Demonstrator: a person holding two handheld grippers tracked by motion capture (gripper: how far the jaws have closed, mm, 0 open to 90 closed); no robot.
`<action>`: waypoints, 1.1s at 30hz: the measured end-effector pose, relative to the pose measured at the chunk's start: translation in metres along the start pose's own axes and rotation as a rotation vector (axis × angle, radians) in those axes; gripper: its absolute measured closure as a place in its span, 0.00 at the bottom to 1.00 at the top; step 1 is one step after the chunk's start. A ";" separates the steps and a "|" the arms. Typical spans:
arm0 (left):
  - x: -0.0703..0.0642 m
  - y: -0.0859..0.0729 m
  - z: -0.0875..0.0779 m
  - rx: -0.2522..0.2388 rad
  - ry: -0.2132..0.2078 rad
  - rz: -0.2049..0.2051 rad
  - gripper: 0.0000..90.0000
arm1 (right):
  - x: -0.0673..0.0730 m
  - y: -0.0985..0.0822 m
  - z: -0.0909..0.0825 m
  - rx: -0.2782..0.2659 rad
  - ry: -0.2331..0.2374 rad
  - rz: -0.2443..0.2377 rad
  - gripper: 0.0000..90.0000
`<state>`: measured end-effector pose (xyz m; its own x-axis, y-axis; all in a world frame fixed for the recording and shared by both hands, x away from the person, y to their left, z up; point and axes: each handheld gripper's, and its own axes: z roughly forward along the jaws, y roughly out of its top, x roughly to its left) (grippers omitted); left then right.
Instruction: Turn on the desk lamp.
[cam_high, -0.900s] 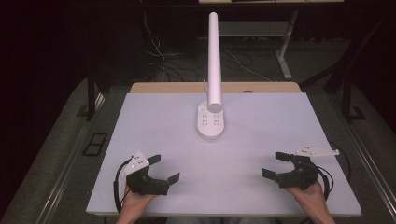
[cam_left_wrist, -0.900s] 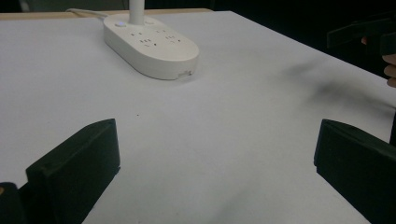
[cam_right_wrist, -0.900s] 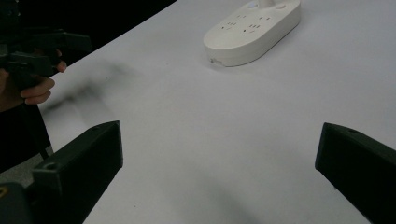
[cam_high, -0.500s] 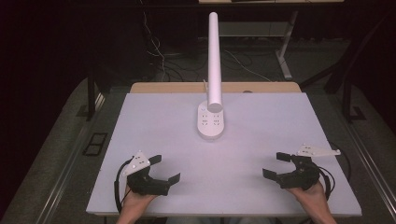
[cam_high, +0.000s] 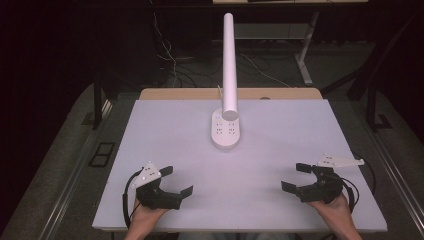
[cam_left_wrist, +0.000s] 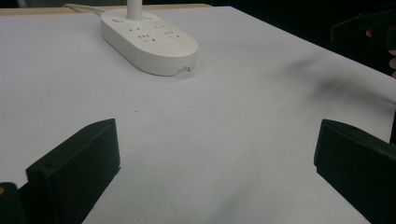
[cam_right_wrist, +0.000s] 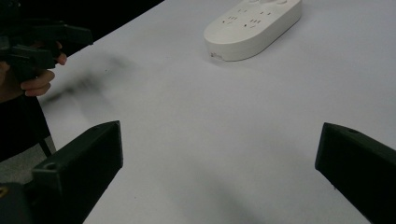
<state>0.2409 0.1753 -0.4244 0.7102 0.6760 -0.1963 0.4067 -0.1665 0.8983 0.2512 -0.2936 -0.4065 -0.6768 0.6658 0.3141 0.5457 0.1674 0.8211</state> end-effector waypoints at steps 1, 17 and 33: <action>0.000 0.000 0.000 0.000 0.000 0.000 0.00 | 0.000 0.000 0.000 0.000 0.000 0.000 0.01; -0.001 0.000 0.001 0.008 0.001 0.004 0.00 | -0.001 0.022 0.005 0.059 0.004 -0.031 0.01; -0.001 -0.001 0.001 0.005 0.001 0.000 0.00 | -0.004 0.054 0.012 0.097 0.015 -0.051 0.01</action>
<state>0.2406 0.1744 -0.4250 0.7094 0.6771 -0.1957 0.4097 -0.1701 0.8962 0.2891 -0.2788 -0.3693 -0.7119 0.6435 0.2812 0.5552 0.2706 0.7864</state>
